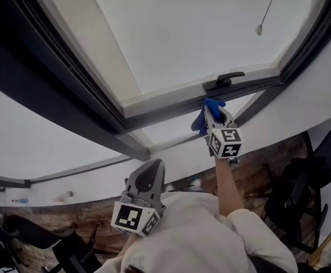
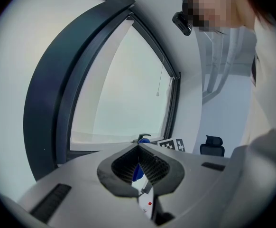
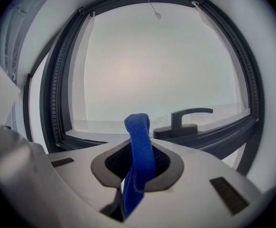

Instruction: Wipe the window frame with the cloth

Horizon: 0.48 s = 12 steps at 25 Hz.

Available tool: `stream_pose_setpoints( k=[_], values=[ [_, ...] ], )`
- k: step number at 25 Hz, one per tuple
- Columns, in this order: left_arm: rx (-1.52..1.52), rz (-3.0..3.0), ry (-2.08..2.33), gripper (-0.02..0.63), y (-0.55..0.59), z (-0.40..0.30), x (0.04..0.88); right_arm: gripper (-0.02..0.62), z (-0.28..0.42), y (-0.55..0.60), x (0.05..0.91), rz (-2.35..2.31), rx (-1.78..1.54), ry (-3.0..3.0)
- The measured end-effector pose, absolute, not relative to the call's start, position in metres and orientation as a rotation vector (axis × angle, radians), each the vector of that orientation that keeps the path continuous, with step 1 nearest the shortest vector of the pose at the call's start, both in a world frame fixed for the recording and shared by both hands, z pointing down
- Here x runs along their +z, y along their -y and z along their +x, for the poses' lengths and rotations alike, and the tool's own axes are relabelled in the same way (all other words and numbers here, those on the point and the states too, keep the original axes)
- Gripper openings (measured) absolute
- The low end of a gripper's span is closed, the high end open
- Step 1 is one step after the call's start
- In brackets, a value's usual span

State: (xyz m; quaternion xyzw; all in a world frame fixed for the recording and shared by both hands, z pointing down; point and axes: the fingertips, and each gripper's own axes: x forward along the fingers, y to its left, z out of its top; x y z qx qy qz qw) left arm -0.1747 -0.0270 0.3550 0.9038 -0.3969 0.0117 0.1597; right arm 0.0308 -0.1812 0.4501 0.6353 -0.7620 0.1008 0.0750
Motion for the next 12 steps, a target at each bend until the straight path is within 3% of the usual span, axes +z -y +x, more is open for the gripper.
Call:
stream_pose_setpoints(
  k=[6,12],
  values=[
    [0.022,2.588,1.139,0.009,0.016,-0.202,0.356,0.055,-0.043,0.172,0.436,1.783,0.246,2.404],
    [0.02,2.557,1.199,0.009,0.013,-0.231,0.359,0.055,-0.168,0.171,0.438,1.45,0.189,2.586]
  ],
)
